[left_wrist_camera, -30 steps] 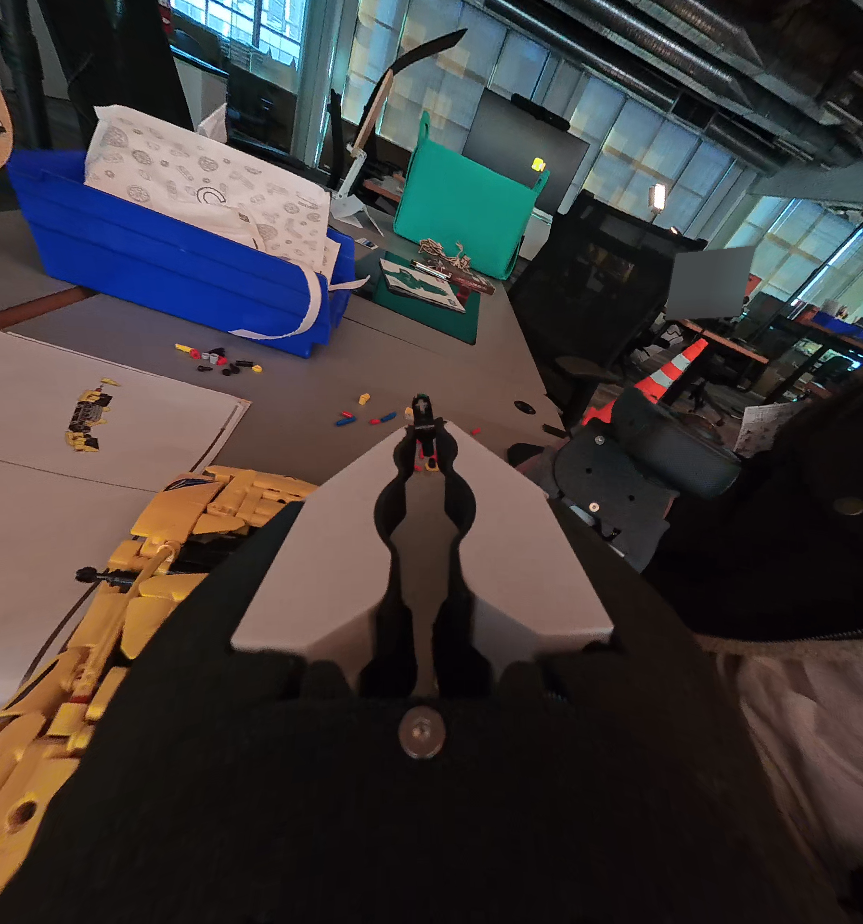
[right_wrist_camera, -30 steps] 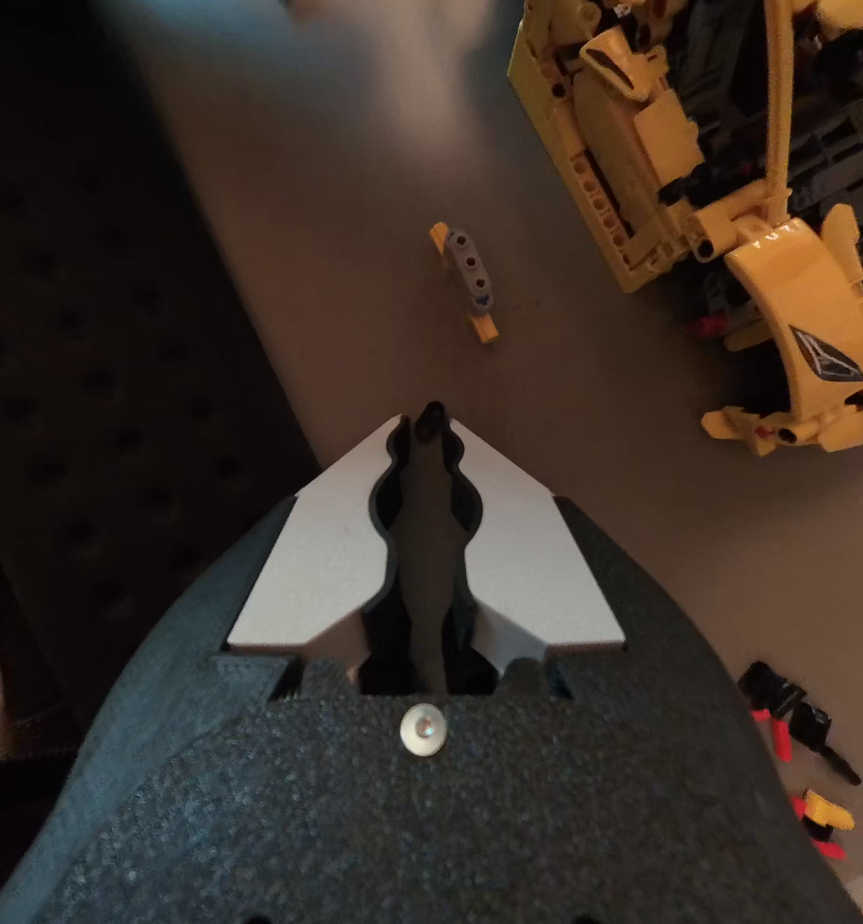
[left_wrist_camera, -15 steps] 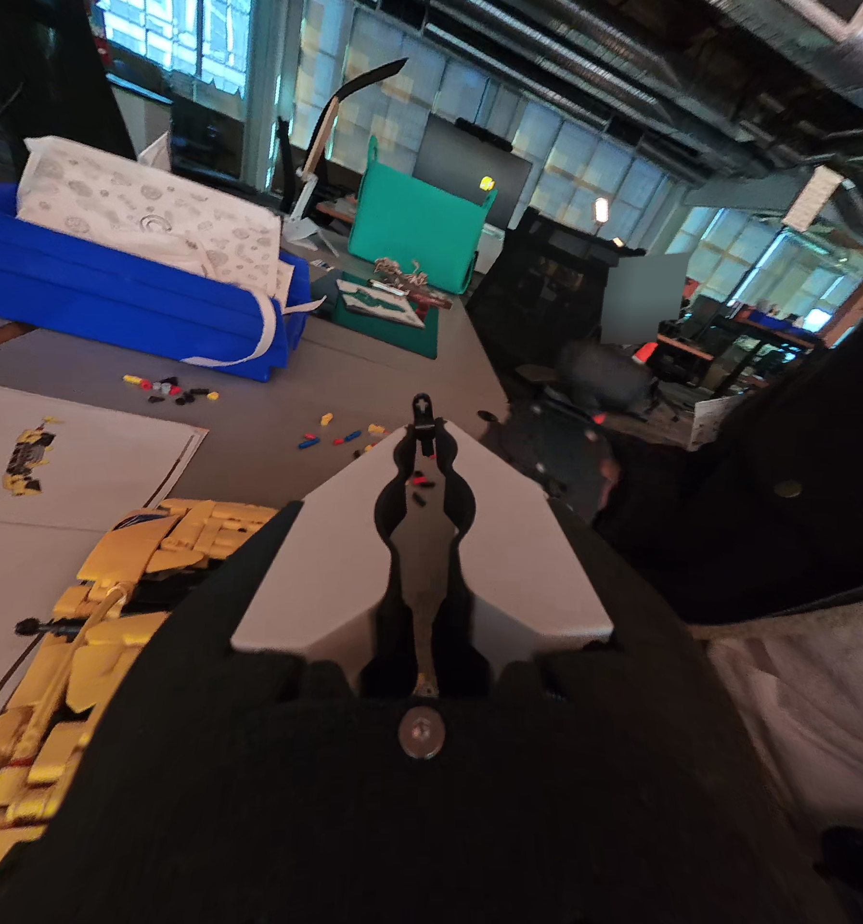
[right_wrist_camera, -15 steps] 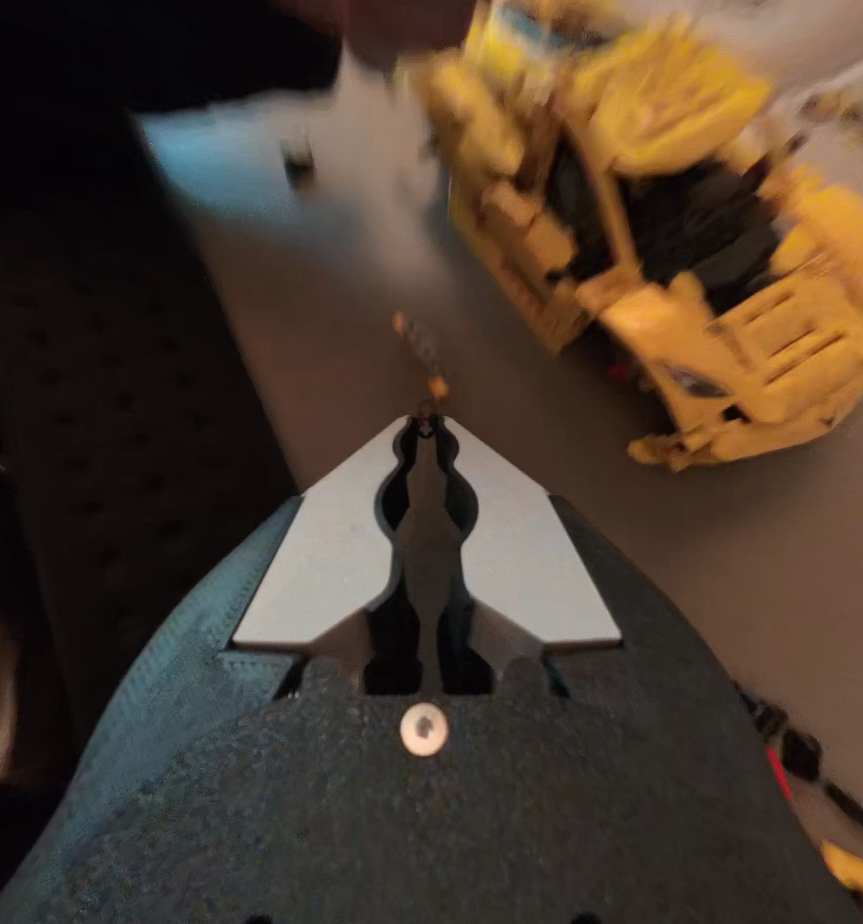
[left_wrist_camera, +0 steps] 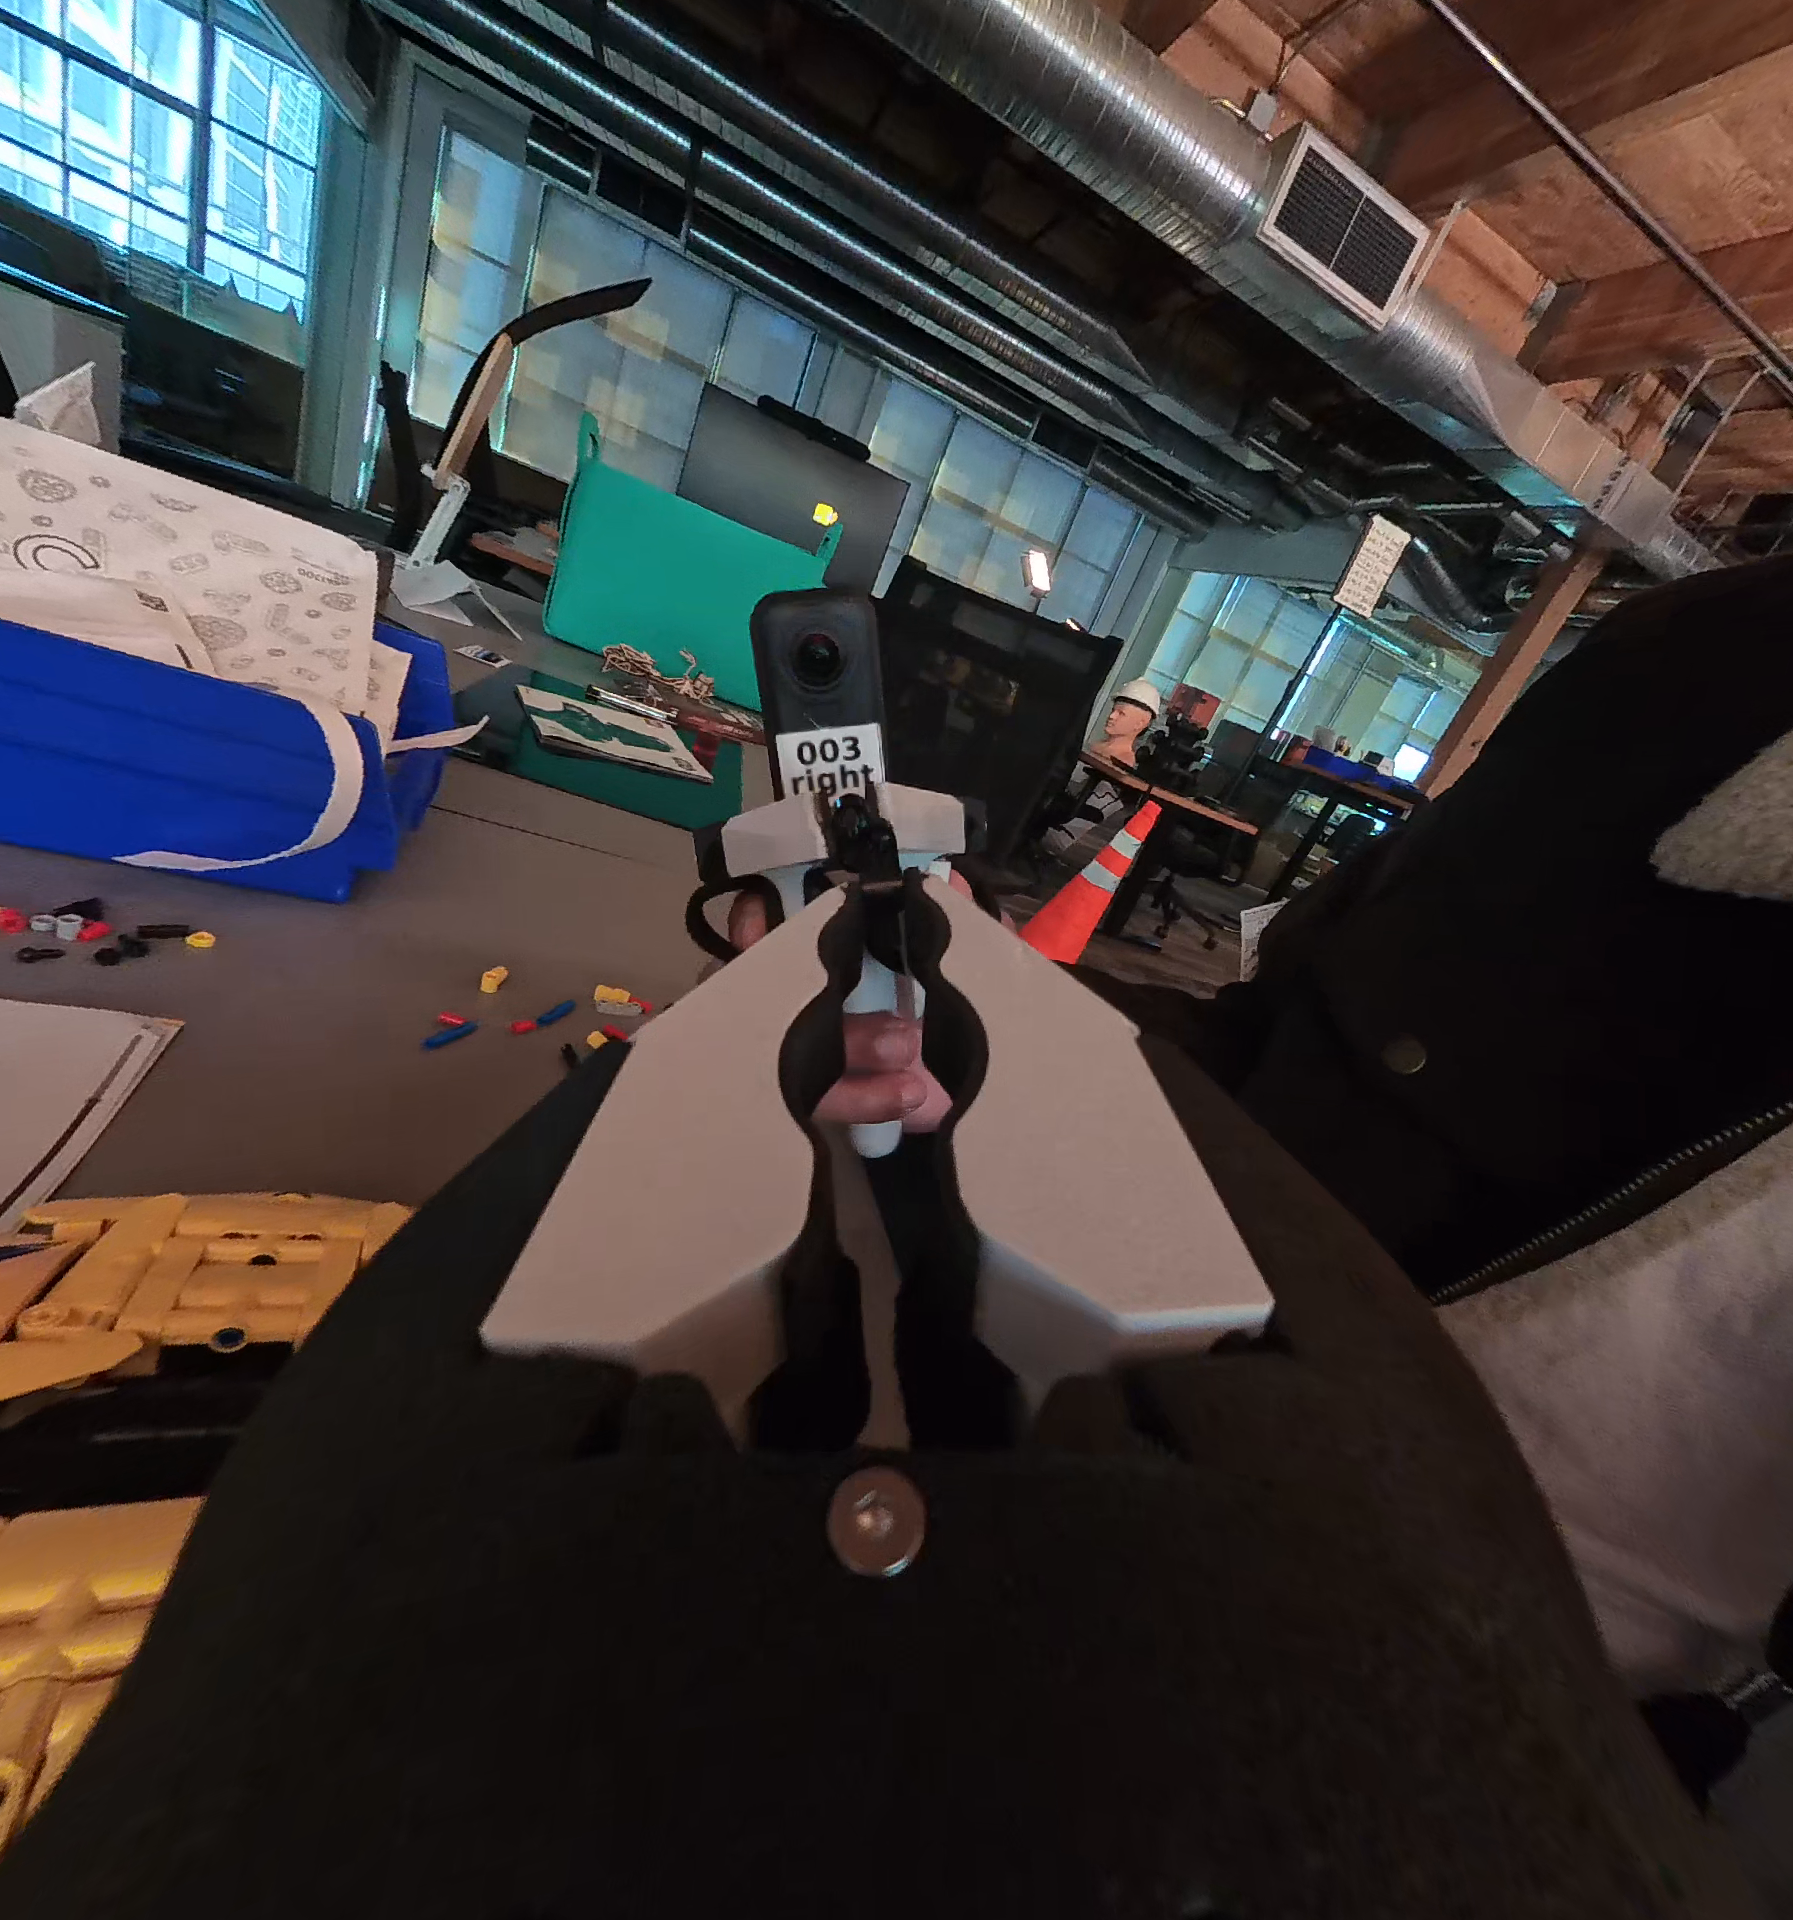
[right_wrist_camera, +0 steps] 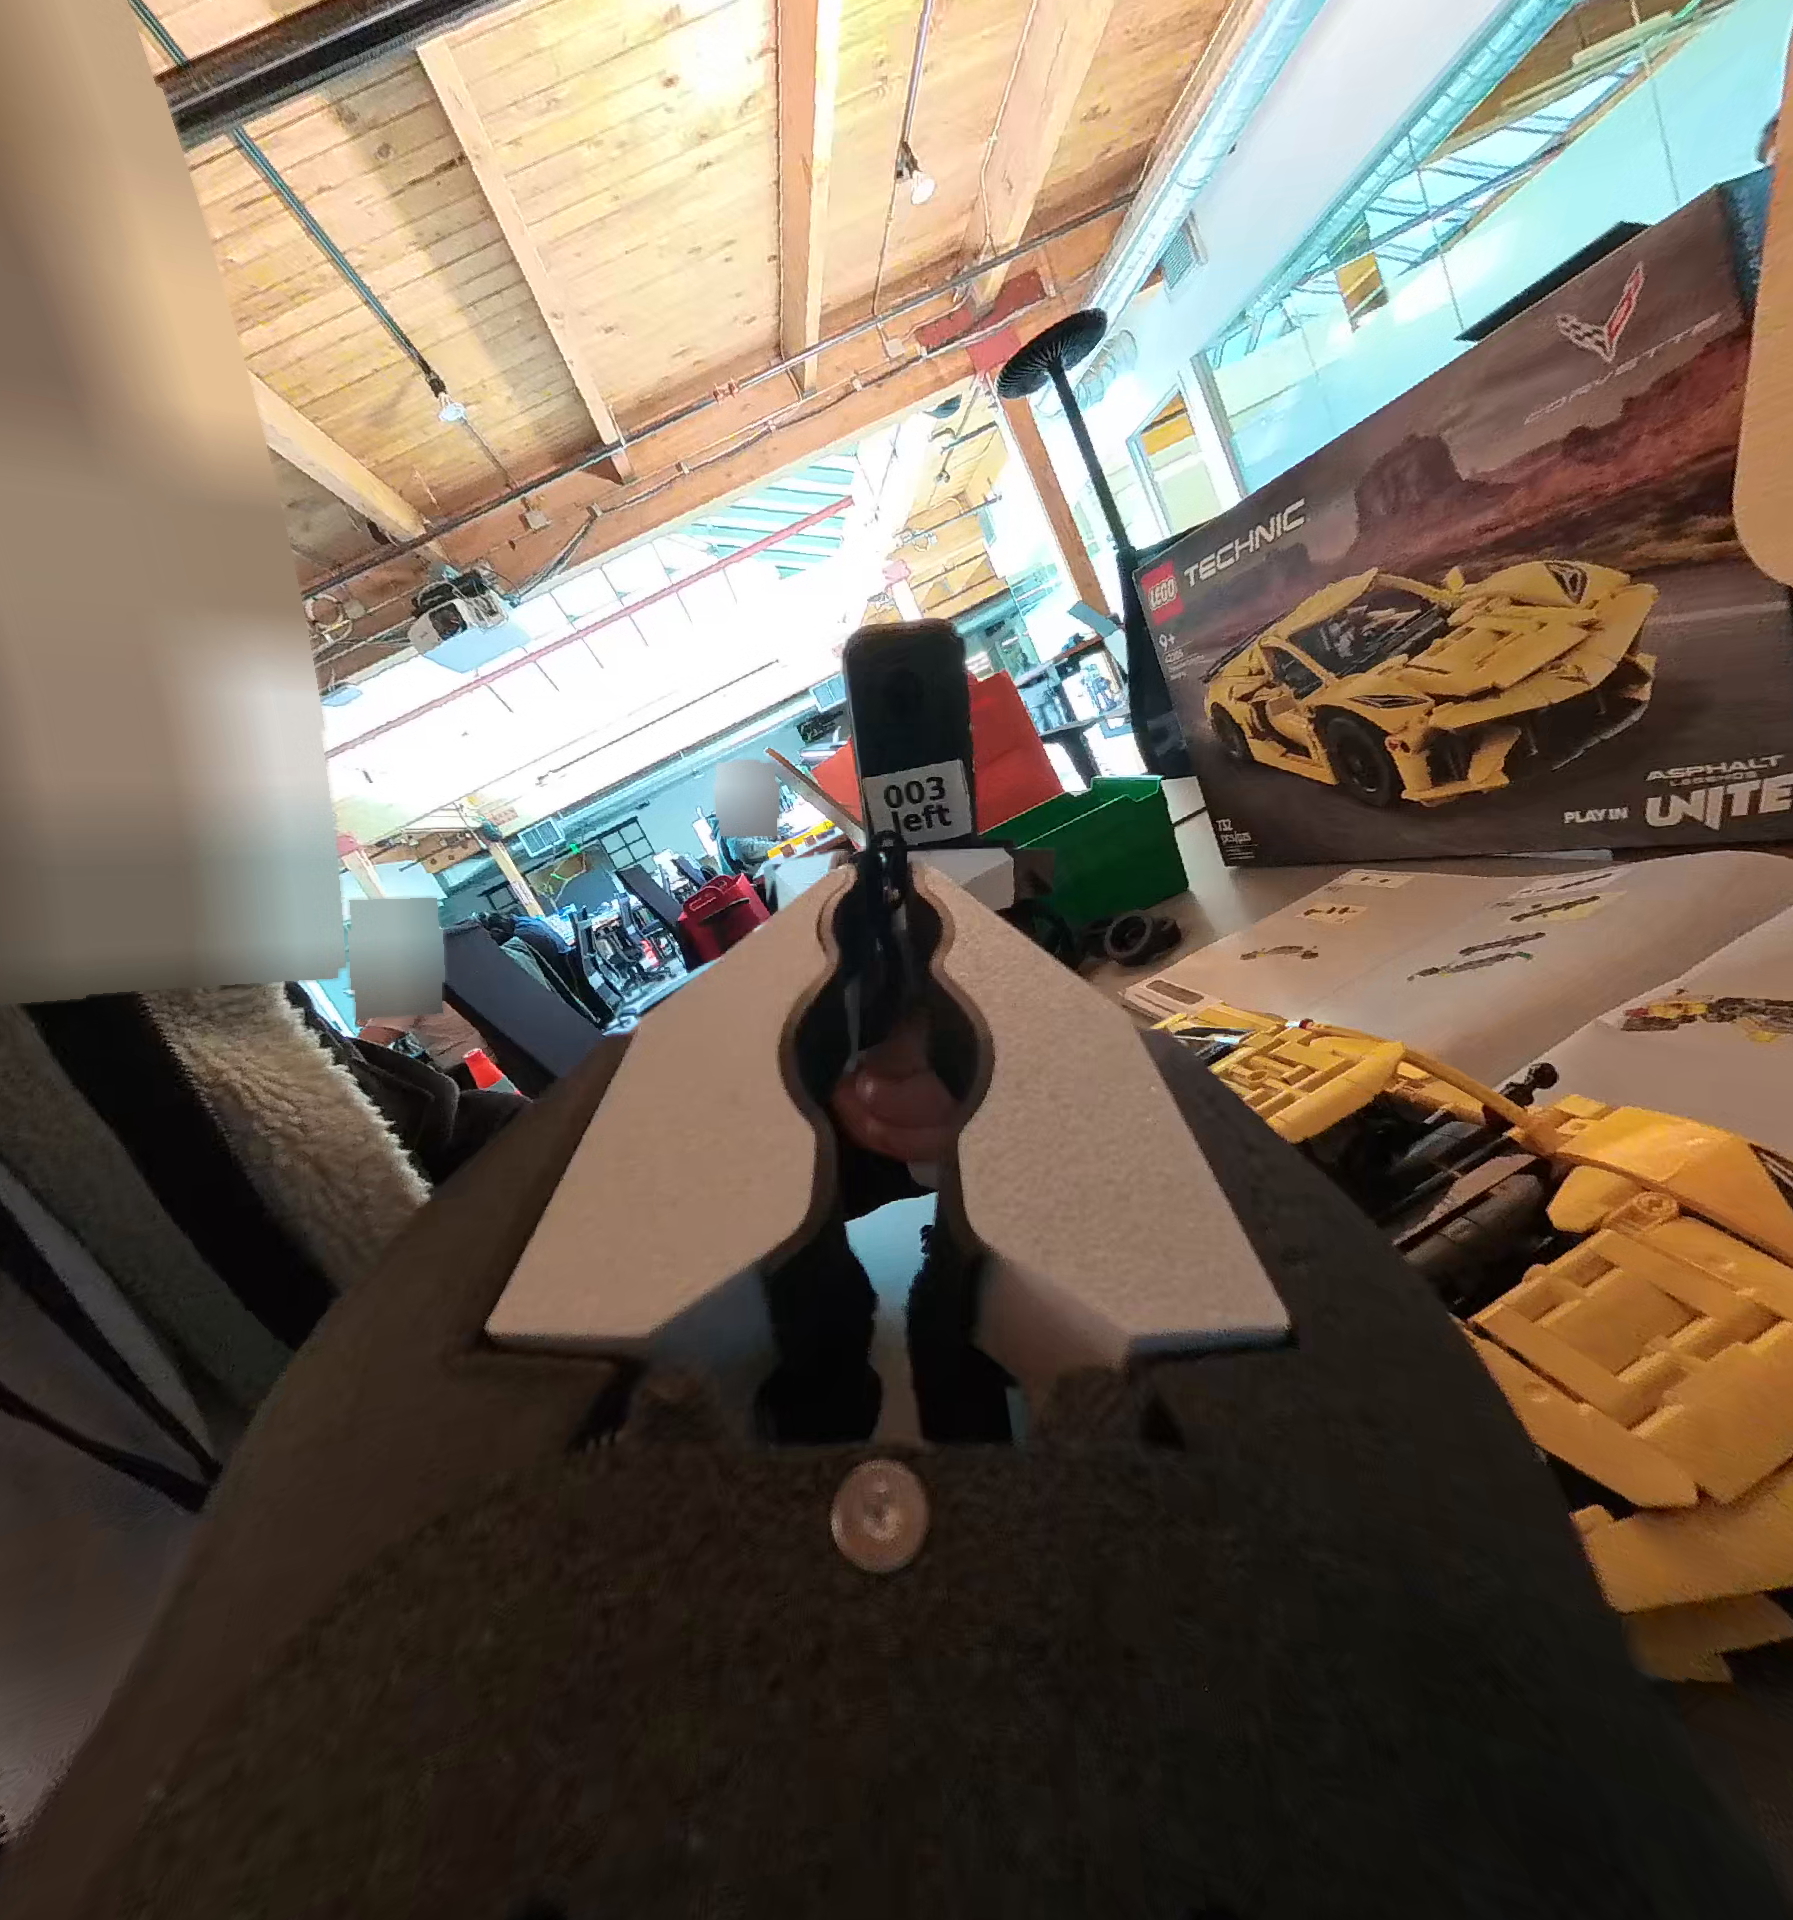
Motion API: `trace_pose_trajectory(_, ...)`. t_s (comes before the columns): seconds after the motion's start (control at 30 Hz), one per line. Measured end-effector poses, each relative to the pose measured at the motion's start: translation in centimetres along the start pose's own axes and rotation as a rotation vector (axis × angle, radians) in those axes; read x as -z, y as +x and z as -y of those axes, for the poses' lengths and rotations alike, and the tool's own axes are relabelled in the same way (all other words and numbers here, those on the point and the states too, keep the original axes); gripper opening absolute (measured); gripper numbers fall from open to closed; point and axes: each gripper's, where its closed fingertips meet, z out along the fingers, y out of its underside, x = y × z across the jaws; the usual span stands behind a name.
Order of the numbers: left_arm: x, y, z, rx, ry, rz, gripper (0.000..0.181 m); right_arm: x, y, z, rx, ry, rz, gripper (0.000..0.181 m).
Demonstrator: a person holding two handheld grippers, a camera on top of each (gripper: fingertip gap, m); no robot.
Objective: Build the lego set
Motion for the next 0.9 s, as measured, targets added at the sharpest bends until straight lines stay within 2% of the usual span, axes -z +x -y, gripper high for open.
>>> trace_pose_trajectory(0.57, 0.2, -0.6, 0.5, 0.047, 0.047, 0.017, 0.006, 0.0, 0.1, 0.2, 0.024, 0.036, -0.016, 0.006)
trace_pose_trajectory(0.9, -0.3, -0.9, 1.0, 0.198, 0.154, -0.030, 0.006, 0.2, 0.2, 0.8, 0.127, 0.060, -0.062, 0.007)
